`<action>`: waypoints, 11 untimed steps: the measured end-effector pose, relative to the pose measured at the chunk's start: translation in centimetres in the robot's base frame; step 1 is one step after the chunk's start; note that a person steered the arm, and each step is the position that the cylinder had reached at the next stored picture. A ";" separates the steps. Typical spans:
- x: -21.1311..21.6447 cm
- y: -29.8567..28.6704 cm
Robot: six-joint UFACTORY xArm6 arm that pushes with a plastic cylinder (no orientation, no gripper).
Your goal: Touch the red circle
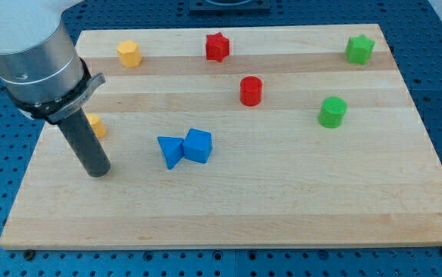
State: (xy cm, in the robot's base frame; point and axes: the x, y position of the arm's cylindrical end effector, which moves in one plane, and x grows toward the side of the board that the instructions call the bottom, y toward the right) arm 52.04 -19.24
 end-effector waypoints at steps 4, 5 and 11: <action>2.4 3.9; 0.9 3.9; -10.3 18.6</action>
